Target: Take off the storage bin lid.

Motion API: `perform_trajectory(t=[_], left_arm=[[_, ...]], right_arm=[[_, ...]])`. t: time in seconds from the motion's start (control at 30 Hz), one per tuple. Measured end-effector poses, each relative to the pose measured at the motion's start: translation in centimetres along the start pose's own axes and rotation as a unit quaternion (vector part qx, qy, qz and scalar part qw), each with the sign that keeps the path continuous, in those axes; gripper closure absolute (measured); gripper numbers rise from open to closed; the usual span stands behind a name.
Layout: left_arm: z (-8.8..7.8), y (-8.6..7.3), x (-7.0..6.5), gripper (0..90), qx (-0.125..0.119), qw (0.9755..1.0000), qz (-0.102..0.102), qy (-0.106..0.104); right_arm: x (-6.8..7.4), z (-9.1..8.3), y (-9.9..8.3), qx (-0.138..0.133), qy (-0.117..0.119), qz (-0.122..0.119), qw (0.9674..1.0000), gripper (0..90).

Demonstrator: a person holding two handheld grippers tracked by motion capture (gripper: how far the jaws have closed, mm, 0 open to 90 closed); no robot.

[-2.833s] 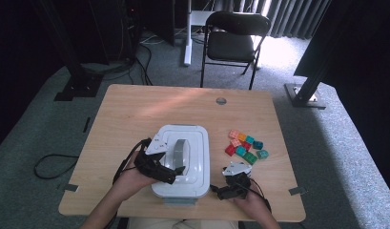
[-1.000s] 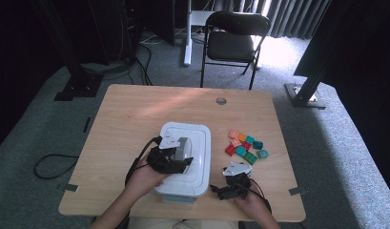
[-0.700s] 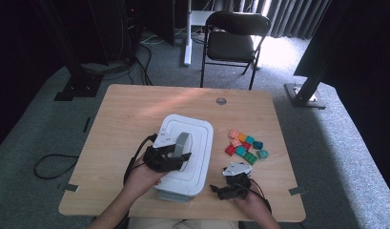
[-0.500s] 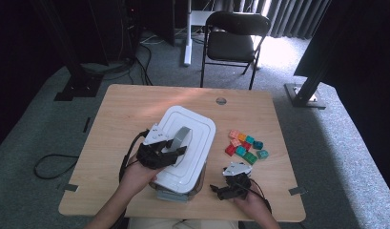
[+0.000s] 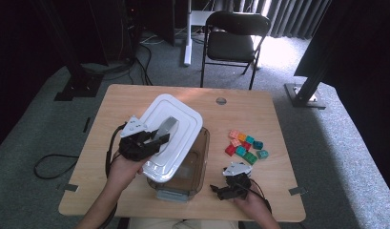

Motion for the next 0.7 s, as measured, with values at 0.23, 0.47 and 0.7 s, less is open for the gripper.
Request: perform_trajectory(t=[0.23, 0.47, 0.7], left_arm=[[-1.7, 0.2, 2.5, 68.0, -0.022, 0.9991, -0.028, 0.023], [-3.4, -0.4, 6.0, 68.0, -0.041, 0.9954, -0.063, 0.06], [-3.8, -1.6, 8.7, 68.1, -0.047, 0.9902, -0.096, 0.089]], right_arm=[[0.0, 0.0, 0.0, -0.001, 0.0, 0.0, 1.0, 12.9], [0.0, 0.0, 0.0, -0.001, 0.0, 0.0, 1.0, 12.9], [0.0, 0.0, 0.0, -0.001, 0.0, 0.0, 1.0, 12.9]])
Point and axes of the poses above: each handheld gripper's, and its own axes: z roughly forward along the jaws, y roughly out of its top, x roughly to its left, the point moved 8 cm from there along z, roughly forward along the jaws, and after that the axes turned 6 degrees about y, right-handed, at the moved point
